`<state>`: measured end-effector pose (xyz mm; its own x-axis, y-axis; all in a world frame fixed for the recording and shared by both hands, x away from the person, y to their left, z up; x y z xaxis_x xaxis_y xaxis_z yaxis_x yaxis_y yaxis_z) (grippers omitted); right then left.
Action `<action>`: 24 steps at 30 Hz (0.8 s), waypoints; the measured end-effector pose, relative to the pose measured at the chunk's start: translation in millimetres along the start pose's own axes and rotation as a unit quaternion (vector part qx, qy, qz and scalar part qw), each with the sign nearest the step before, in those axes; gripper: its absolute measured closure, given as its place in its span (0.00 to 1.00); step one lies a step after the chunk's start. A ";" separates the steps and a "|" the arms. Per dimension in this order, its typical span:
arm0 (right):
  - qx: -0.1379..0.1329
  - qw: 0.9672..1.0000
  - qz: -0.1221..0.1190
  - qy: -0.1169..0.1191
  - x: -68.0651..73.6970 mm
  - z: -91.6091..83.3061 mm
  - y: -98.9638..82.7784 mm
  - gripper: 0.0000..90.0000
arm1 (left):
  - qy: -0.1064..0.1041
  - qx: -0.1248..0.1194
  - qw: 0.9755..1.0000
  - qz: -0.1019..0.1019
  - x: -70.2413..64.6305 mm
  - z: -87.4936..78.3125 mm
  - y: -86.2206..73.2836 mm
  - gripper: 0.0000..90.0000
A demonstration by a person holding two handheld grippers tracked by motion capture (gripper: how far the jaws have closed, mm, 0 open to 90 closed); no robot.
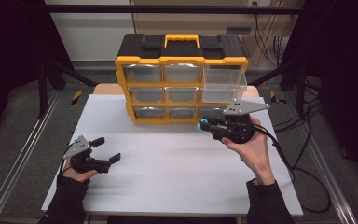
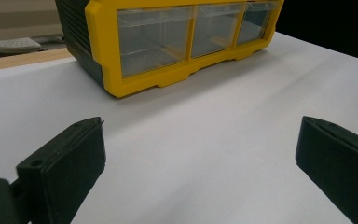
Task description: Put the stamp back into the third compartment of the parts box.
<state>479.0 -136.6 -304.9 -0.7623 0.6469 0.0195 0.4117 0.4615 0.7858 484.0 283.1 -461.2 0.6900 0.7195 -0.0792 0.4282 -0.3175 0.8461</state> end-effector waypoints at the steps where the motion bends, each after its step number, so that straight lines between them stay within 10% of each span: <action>1: 0.000 1.000 0.000 -0.001 -0.1 -1.0 1.5 0.81 | 0.000 0.000 1.000 0.000 0.1 -0.1 0.0 0.01; 24: 0.001 1.000 -0.005 -0.025 -4.5 -25.9 30.6 0.81 | 0.000 -0.001 1.000 0.000 -0.2 -0.3 0.2 0.01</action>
<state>482.0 -141.1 -264.9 -0.7403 0.6720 -0.0196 0.4053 0.4694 0.7845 483.8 283.1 -460.9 0.6899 0.7197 -0.0784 0.4267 -0.3169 0.8470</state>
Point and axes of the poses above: each handheld gripper's, and its own axes: z roughly forward along the jaws, y roughly out of its top, x roughly to its left, the point moved 3 cm from there along z, roughly forward along the jaws, and after that the axes turned 13 degrees about x, right-handed, at the moved point
